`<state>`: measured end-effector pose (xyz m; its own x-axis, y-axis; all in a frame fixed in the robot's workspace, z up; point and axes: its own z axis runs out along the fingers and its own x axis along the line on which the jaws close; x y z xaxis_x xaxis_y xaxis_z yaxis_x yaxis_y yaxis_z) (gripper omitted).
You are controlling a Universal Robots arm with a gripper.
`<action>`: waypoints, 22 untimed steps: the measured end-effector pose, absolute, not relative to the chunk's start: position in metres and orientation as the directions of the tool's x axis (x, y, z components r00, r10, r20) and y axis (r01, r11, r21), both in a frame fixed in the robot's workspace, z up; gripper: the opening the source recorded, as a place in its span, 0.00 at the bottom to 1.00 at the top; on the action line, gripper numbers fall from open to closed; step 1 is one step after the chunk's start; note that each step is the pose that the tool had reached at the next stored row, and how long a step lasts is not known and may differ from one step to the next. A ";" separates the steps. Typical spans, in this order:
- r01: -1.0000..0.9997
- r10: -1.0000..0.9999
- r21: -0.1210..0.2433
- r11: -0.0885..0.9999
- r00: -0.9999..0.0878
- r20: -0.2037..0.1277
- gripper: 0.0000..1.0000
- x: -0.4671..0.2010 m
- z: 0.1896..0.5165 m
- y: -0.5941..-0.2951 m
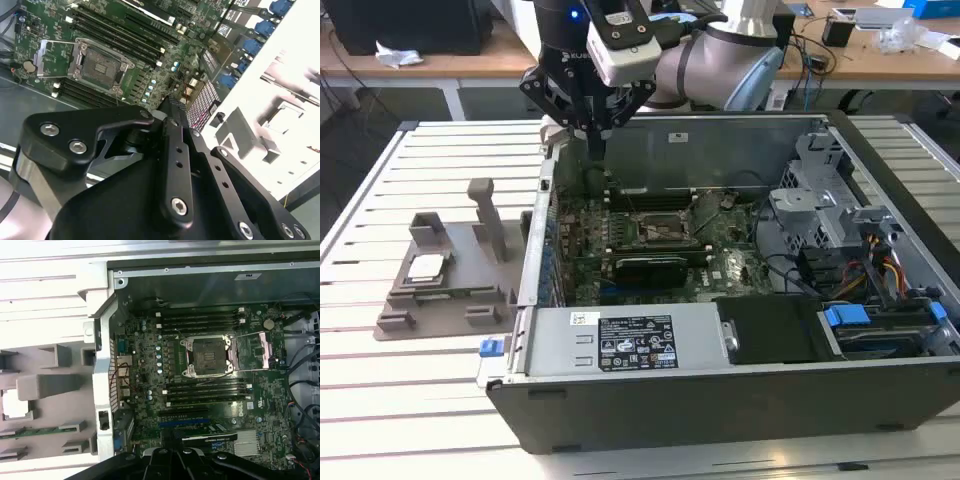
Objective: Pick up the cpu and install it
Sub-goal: 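Reach for the cpu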
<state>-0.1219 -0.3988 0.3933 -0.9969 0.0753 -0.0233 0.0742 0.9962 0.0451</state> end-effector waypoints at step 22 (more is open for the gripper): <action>0.074 0.075 0.045 0.996 -0.997 -0.023 0.11 -0.179 0.393 -0.399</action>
<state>-0.1785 -0.3988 0.3932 -0.9969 0.0754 -0.0233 0.0743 0.9962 0.0451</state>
